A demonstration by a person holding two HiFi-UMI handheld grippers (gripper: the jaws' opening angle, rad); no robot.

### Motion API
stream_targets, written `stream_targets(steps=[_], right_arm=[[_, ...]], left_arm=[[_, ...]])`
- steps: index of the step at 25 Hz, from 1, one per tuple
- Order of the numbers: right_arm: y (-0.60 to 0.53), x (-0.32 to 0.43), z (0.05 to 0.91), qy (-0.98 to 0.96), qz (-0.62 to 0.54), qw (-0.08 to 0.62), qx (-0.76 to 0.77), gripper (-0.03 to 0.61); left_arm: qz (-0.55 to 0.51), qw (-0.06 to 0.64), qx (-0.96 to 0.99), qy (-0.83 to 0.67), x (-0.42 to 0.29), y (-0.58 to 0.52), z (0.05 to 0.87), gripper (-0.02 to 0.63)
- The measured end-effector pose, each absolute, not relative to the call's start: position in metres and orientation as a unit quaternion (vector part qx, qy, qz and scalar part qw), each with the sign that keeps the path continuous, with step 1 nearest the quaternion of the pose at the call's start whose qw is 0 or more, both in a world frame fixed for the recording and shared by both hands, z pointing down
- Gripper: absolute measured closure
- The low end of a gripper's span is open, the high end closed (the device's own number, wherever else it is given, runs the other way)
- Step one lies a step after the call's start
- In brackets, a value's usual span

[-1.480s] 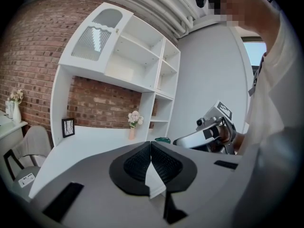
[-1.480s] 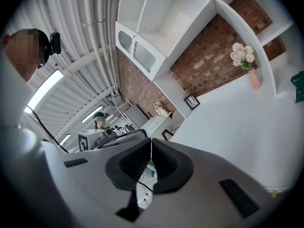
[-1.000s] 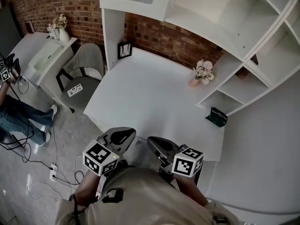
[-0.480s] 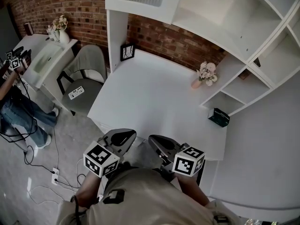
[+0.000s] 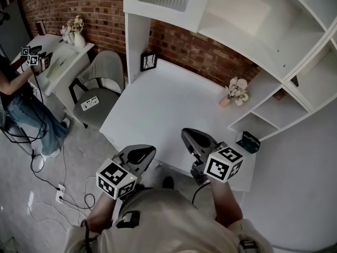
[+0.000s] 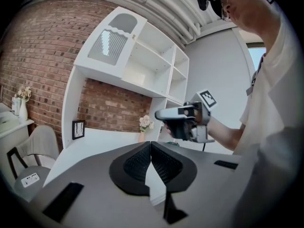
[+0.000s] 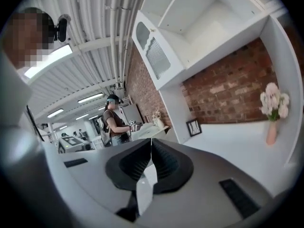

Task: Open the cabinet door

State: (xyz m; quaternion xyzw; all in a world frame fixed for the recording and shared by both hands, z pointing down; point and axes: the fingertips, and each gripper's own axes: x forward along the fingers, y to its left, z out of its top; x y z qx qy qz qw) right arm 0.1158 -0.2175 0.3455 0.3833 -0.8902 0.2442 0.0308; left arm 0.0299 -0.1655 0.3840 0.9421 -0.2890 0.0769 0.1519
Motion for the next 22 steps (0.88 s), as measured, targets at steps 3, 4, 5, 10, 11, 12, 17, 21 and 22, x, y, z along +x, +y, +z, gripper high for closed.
stream_targets(steps=[3, 4, 5, 10, 11, 12, 17, 21, 22], right_arm=[[-0.277, 0.138, 0.307, -0.895, 0.160, 0.039, 0.414, 0.551], [-0.297, 0.143, 0.293, -0.895, 0.134, 0.041, 0.424, 0.551], [-0.316, 0.148, 0.278, -0.893, 0.110, 0.042, 0.434, 0.551], [-0.404, 0.155, 0.217, -0.880, 0.025, 0.034, 0.472, 0.549], [-0.420, 0.153, 0.209, -0.876, 0.016, 0.032, 0.480, 0.549], [-0.434, 0.151, 0.202, -0.872, 0.008, 0.032, 0.488, 0.548], [-0.483, 0.142, 0.195, -0.860, -0.005, 0.057, 0.507, 0.412], [-0.503, 0.136, 0.193, -0.853, -0.025, 0.083, 0.515, 0.387], [-0.506, 0.134, 0.192, -0.852, -0.028, 0.088, 0.515, 0.383]], left_arm=[[0.079, 0.146, 0.940, -0.298, 0.038, -0.170, 0.381, 0.597], [0.081, 0.146, 0.939, -0.302, 0.040, -0.172, 0.380, 0.597], [0.081, 0.146, 0.937, -0.306, 0.042, -0.172, 0.380, 0.597], [0.083, 0.149, 0.929, -0.328, 0.047, -0.174, 0.383, 0.597], [0.083, 0.149, 0.927, -0.334, 0.046, -0.175, 0.383, 0.597], [0.083, 0.149, 0.925, -0.339, 0.045, -0.175, 0.382, 0.597], [0.084, 0.153, 0.919, -0.354, 0.035, -0.172, 0.382, 0.597], [0.084, 0.151, 0.913, -0.369, 0.026, -0.174, 0.379, 0.597], [0.083, 0.150, 0.913, -0.370, 0.026, -0.175, 0.378, 0.597]])
